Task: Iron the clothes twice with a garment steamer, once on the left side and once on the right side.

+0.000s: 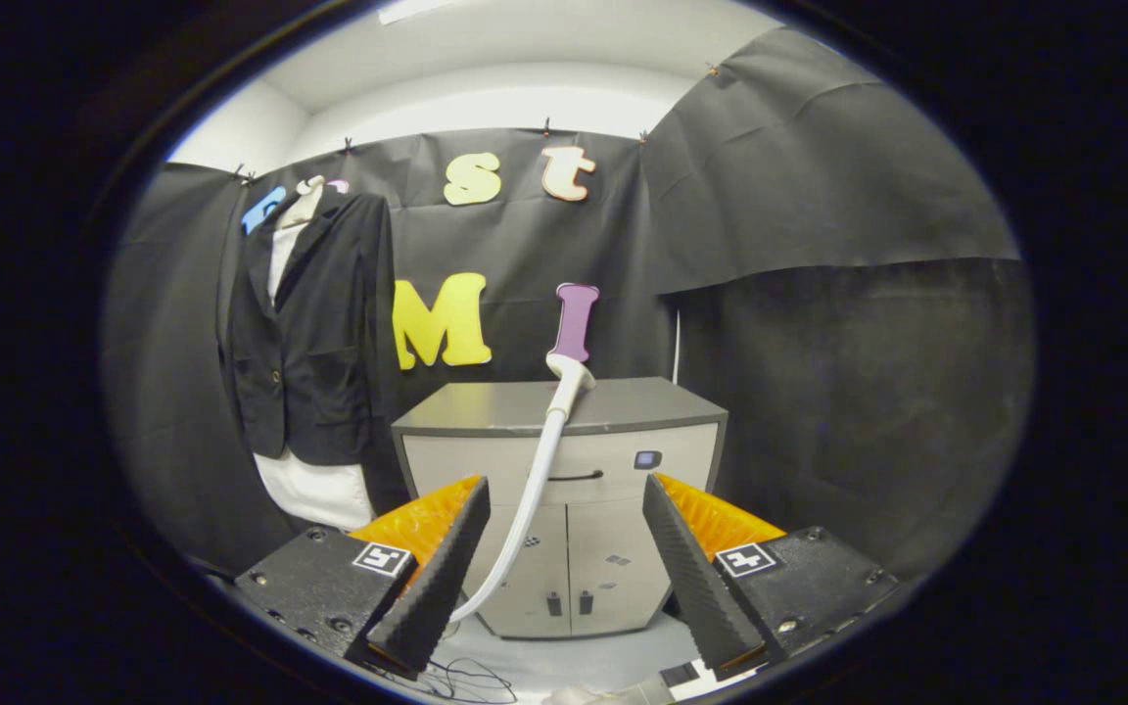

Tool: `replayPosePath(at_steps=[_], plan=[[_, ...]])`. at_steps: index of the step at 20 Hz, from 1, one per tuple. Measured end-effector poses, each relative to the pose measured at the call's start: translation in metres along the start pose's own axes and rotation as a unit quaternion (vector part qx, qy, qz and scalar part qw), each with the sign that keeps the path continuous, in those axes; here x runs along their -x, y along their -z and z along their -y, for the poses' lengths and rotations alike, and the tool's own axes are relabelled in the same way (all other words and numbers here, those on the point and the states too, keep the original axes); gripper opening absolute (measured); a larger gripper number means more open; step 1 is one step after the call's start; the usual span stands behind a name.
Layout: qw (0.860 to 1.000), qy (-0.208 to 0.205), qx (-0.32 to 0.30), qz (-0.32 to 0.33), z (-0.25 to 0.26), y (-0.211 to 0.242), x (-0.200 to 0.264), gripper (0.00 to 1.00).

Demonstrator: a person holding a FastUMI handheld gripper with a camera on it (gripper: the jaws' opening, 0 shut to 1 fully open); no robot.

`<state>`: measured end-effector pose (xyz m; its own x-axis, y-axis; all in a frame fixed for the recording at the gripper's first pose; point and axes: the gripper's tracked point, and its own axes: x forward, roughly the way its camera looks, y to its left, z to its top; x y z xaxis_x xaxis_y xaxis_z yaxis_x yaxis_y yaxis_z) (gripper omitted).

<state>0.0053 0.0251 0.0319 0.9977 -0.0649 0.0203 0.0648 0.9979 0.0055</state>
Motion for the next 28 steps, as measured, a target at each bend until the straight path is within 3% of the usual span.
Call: replayPosePath(at_steps=[8,16,22,28], plan=[[1.0,0.01,-0.007,0.011,0.008,-0.051,-0.056,0.98],[1.0,-0.022,-0.012,-0.017,0.001,-0.084,-0.167,0.98],[0.996,-0.047,-0.021,-0.069,-0.003,-0.079,-0.262,0.98],[0.986,-0.073,-0.052,-0.144,-0.007,-0.045,-0.341,0.97]])
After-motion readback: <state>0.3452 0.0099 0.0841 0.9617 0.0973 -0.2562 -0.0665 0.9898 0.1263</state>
